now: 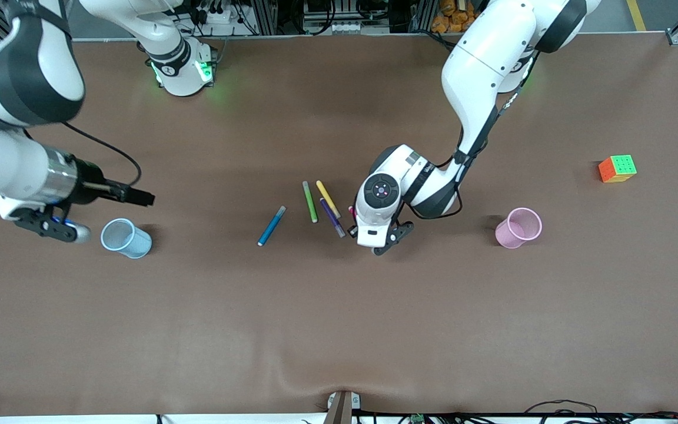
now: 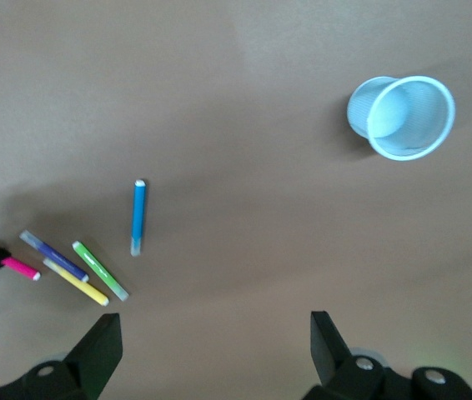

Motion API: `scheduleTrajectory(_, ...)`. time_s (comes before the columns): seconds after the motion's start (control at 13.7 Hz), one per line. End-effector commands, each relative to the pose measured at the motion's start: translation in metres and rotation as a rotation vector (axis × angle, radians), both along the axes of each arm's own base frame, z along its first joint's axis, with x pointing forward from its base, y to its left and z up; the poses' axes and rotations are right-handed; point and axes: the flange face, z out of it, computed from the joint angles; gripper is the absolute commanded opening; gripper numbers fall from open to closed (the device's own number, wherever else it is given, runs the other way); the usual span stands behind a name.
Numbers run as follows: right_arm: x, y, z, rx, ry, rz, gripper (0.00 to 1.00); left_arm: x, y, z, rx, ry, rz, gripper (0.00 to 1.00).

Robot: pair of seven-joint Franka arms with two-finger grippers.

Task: Place pink and blue markers in matching cups
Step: 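Grasp the pink marker with the left gripper while the right gripper reaches the blue marker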

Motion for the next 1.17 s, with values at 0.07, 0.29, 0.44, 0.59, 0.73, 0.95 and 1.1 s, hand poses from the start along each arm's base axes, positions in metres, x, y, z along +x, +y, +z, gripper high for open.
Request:
scheduleTrajectory(0.07,0.002,0.063,-0.022,-0.032,0.016,-0.083,1.00,0.017,0.013,0.039,-0.007,-0.050,0.019,0.06)
scheduleTrajectory(0.29,-0.007,0.102,-0.053,-0.055,0.014,-0.121,1.00,0.025,0.031,0.066,0.014,-0.033,0.024,0.06)
scheduleTrajectory(0.44,-0.017,0.132,-0.080,-0.065,-0.011,-0.130,1.00,0.030,0.047,0.085,0.031,-0.014,0.005,0.06)
scheduleTrajectory(0.59,-0.021,0.154,-0.100,-0.078,-0.025,-0.164,1.00,0.036,0.064,0.107,0.045,0.000,-0.010,0.06)
scheduleTrajectory(0.73,-0.024,0.178,-0.127,-0.101,-0.016,-0.169,1.00,0.037,0.079,0.137,0.059,0.011,-0.019,0.06)
scheduleTrajectory(0.95,-0.020,0.191,-0.178,-0.131,-0.012,-0.151,1.00,0.049,0.115,0.163,0.077,0.030,-0.015,0.06)
scheduleTrajectory(1.1,-0.017,0.186,-0.207,-0.151,0.014,-0.160,1.00,0.058,0.141,0.170,0.101,0.033,-0.042,0.06)
